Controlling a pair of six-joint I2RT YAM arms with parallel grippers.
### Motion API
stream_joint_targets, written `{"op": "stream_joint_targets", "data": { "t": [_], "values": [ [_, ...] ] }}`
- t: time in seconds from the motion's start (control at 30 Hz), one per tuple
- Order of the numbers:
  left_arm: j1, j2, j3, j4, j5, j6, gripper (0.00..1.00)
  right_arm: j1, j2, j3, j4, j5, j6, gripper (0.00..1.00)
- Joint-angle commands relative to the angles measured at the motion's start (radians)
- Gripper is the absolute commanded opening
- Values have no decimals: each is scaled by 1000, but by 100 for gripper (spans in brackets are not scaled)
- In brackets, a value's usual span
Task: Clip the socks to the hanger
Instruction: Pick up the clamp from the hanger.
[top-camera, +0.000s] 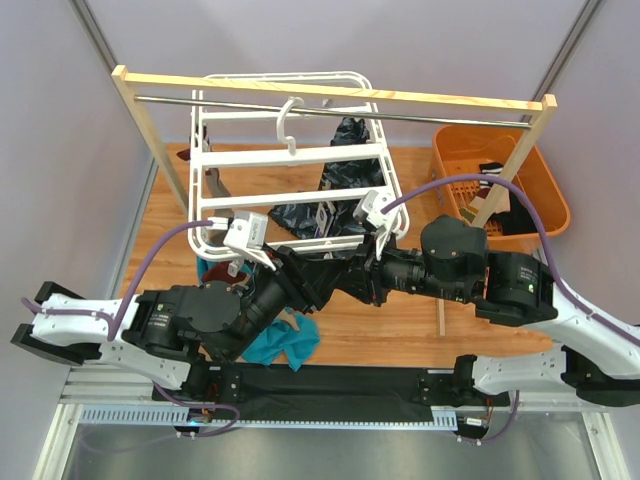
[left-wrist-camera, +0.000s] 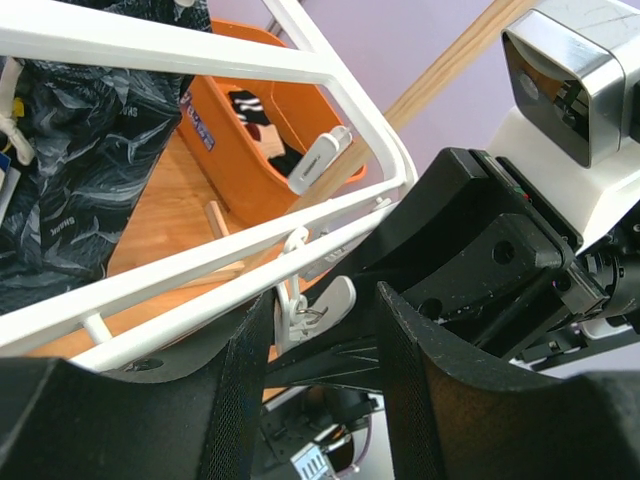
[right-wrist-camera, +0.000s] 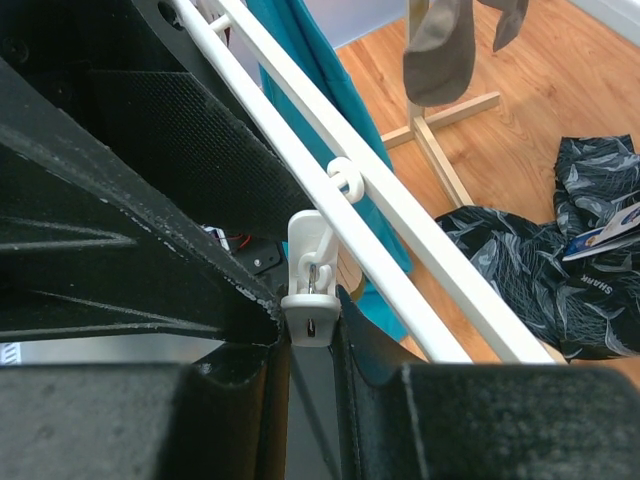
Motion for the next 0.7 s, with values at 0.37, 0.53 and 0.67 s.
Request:
{"op": "stream_joint_targets", "data": {
  "t": [0.37,0.53,0.67],
  "values": [
    [46,27,5,-77,48,-35,44,15,42,87,-80,-129,-27,0],
    [54,21,-23,-47,48,-32,36,15,44,95,-77,-146,-16,0],
    [57,17,-24,-11,48,-10,27,15,47,99,-80,-146,-19,0]
  ]
}}
